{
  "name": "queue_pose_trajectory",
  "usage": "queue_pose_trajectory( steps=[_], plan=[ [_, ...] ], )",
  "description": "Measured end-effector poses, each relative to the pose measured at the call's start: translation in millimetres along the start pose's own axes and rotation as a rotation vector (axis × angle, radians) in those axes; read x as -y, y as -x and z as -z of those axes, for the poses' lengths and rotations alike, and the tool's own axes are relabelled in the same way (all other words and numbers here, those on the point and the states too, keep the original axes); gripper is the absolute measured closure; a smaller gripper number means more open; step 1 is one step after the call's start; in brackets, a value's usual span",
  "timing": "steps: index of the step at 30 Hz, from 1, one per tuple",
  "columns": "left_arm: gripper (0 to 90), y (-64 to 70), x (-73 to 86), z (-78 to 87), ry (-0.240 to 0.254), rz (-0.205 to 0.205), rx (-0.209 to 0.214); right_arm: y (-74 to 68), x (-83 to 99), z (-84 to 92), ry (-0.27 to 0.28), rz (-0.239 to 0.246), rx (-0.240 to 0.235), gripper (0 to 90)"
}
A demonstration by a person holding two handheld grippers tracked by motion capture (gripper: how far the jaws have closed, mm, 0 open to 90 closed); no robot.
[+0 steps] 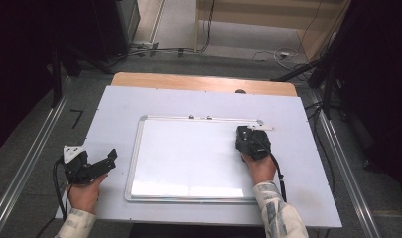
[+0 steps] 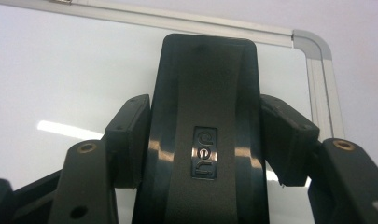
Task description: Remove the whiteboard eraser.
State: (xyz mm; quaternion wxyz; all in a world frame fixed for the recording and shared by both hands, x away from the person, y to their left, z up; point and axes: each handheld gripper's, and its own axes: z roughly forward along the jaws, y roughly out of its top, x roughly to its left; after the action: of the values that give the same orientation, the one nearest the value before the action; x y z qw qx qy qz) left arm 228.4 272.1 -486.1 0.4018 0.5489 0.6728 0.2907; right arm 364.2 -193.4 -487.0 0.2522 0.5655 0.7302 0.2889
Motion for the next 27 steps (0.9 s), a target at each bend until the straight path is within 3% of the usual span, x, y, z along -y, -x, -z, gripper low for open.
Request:
queue_pose_trajectory(
  steps=[13, 27],
  plan=[
    [1.5, -1.0, 0.5, 1.8, 0.002, 0.002, -0.006, 2.0, 17.7, 16.5, 0.001, 0.02, -0.023, 37.1],
    [1.5, -3.4, 1.9, 3.6, 0.0, 0.006, -0.011, 18.2, 44.6, 41.2, 0.001, 0.046, -0.053, 37.1]
  ],
)
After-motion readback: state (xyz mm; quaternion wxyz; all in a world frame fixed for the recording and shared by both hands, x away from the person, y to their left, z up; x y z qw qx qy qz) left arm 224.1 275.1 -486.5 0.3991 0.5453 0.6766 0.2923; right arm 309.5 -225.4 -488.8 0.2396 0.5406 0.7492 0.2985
